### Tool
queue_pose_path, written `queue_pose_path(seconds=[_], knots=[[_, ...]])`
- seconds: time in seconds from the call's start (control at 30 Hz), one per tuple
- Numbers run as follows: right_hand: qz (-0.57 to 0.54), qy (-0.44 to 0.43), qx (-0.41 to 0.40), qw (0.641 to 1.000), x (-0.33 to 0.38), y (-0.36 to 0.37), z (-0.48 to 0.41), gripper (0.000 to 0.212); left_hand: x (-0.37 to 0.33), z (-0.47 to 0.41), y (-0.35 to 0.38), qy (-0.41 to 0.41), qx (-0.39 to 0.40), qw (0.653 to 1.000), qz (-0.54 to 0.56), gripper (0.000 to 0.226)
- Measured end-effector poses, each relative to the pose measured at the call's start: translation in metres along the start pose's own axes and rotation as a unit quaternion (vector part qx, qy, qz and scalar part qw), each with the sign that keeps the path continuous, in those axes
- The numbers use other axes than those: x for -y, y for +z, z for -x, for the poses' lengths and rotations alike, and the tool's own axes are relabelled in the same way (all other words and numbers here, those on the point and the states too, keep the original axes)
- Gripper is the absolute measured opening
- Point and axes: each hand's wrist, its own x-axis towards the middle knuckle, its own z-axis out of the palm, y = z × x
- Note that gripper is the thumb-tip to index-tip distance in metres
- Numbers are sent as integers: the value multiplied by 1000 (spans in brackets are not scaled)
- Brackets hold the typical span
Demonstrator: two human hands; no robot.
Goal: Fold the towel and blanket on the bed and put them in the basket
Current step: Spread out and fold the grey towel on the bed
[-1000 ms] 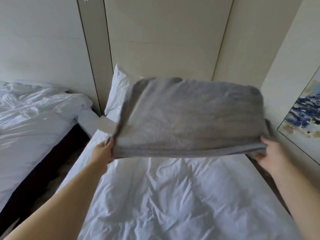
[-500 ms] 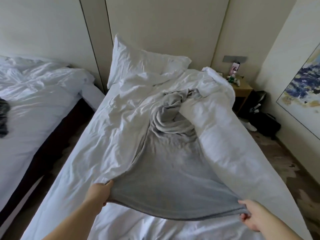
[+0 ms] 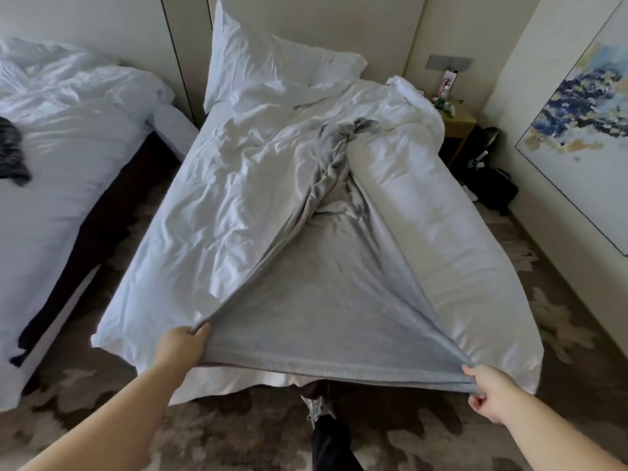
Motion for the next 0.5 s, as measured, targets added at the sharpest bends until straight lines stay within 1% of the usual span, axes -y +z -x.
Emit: queue_pose_path(seconds=[0.07, 0.13, 0.23, 0.27, 0.33, 0.37, 0.4, 0.43, 0.5], knots=[[33, 8, -11, 999, -31, -3, -5, 19, 26, 19, 7, 14, 13, 998, -66, 49], [76, 27, -13, 997, -62, -4, -10, 18, 54, 35, 14, 25, 22, 992, -121, 44], [119, 58, -20, 991, -106, 1, -15, 16, 102, 52, 23, -8, 52, 984, -170, 37], [134, 61, -19, 989, -117, 4, -20, 17, 115, 56, 25, -24, 80, 975, -205, 33], [176, 49, -1, 983, -134, 12, -32, 22, 136, 60, 30, -38, 145, 943, -298, 26], [199, 51, -4, 979, -139, 17, -34, 22, 140, 60, 30, -38, 167, 924, -342, 28], [214, 64, -10, 975, -141, 20, -34, 24, 140, 59, 30, -38, 175, 914, -364, 31], [220, 60, -27, 973, -144, 22, -36, 30, 138, 56, 31, -38, 180, 913, -364, 30], [217, 63, -26, 974, -140, 33, -41, 33, 129, 47, 36, -21, 185, 912, -365, 25]])
